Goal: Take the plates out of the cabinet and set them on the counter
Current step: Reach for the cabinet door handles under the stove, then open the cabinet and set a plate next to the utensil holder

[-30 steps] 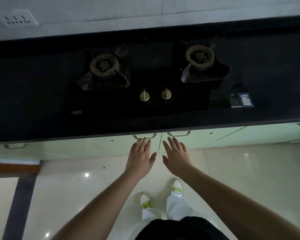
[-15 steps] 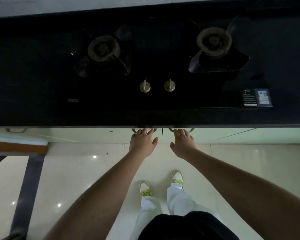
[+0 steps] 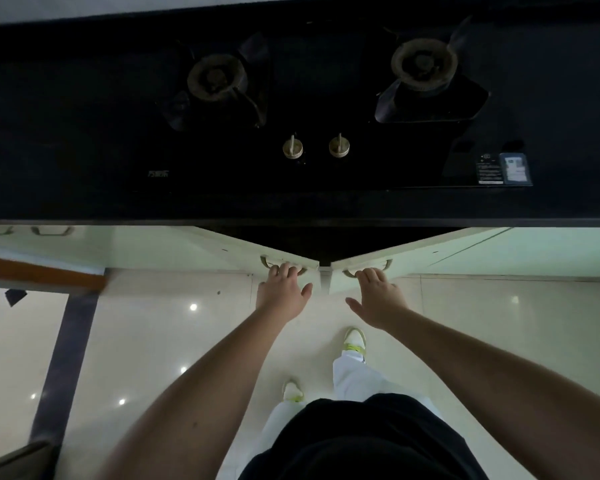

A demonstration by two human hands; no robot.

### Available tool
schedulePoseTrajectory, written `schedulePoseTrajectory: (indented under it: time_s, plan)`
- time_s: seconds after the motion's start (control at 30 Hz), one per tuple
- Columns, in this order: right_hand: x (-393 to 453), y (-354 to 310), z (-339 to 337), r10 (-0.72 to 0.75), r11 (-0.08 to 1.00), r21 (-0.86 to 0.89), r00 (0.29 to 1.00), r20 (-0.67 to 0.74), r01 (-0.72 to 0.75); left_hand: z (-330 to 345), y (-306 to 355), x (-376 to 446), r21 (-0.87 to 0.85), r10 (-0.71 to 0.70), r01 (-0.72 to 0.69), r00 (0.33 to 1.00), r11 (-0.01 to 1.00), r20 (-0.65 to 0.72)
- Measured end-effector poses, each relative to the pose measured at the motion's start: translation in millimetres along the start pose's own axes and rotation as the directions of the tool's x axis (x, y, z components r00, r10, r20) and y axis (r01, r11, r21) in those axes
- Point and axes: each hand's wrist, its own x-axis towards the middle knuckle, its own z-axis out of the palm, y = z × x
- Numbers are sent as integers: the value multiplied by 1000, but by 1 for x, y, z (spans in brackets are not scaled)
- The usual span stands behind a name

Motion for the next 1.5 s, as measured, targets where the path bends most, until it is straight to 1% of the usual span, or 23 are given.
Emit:
schedulePoseTrajectory:
  time_s: [0.07, 0.17, 0.23, 0.27, 0.33, 0.43, 0.53, 0.6, 0.63, 0.67, 0.7, 0.73, 0.77, 0.83, 0.87, 0.9, 1.07, 1.13, 1.2, 1.3, 1.4, 1.43, 1.5]
  plan:
    - [-21, 4, 13, 22, 999, 29, 1000, -21, -21, 8, -8, -16, -12, 21, -21, 1000, 1000, -19]
    - [-48, 7, 25, 135, 979, 154, 991, 0, -133, 13, -26, -38, -31, 43, -43, 999, 999, -10]
    - [-66, 6, 32, 189, 969, 160, 982, 22, -190, 19, -44, -55, 95, 138, -142, 989, 985, 52]
    - [-75, 6, 35, 206, 967, 146, 978, 25, -208, 23, -53, -65, 125, 156, -166, 984, 978, 84]
    - [-93, 6, 40, 260, 955, 137, 965, 29, -262, 34, -69, -88, 108, 99, -110, 990, 988, 101]
    - [-114, 7, 47, 399, 903, 145, 915, 58, -403, 43, -93, -119, -32, -35, 38, 997, 999, 75]
    - [-137, 5, 57, 529, 823, 217, 847, 50, -526, 53, -118, -140, -77, -71, 73, 997, 994, 25]
    - [-151, 2, 63, 596, 779, 271, 802, -39, -566, 62, -128, -154, -178, -141, 128, 988, 976, -62]
    - [-158, 1, 65, 592, 793, 262, 796, -125, -549, 66, -130, -161, -237, -178, 147, 977, 960, -114]
    - [-166, 2, 67, 551, 832, 214, 807, -212, -512, 69, -132, -168, -272, -190, 139, 967, 952, -172]
    - [-172, 4, 68, 481, 876, 124, 837, -261, -465, 71, -134, -175, -251, -165, 105, 958, 962, -233]
    - [-177, 7, 70, 408, 908, 13, 879, -248, -418, 73, -136, -179, -179, -101, 51, 955, 983, -280]
    - [-181, 12, 70, 357, 919, -102, 915, -186, -380, 76, -140, -182, -80, -13, -11, 956, 997, -291]
    - [-188, 23, 72, 335, 899, -278, 940, -59, -338, 82, -149, -184, 142, 138, -107, 963, 984, -231]
    - [-192, 28, 72, 343, 887, -322, 939, -23, -332, 84, -154, -185, 213, 180, -136, 963, 967, -202]
    - [-196, 33, 70, 355, 880, -336, 935, -5, -336, 87, -159, -186, 248, 206, -156, 960, 956, -191]
    - [-212, 51, 64, 458, 839, -336, 889, 9, -429, 83, -175, -188, 319, 344, -262, 910, 911, -234]
    - [-216, 54, 64, 530, 804, -321, 848, 5, -501, 81, -176, -187, 327, 363, -284, 907, 901, -215]
    - [-219, 59, 64, 599, 767, -284, 801, -6, -576, 80, -173, -185, 333, 354, -279, 916, 901, -188]
    - [-229, 73, 61, 667, 723, -244, 745, 5, -646, 81, -168, -184, 352, 273, -208, 951, 912, -145]
    - [-235, 92, 56, 714, 687, -246, 699, 53, -683, 84, -162, -183, 395, 219, -154, 968, 906, -126]
    - [-236, 99, 55, 718, 684, -249, 693, 64, -686, 85, -159, -183, 405, 205, -140, 971, 903, -123]
    - [-232, 110, 54, 687, 714, -245, 724, 63, -656, 81, -154, -186, 453, 165, -107, 982, 885, -92]
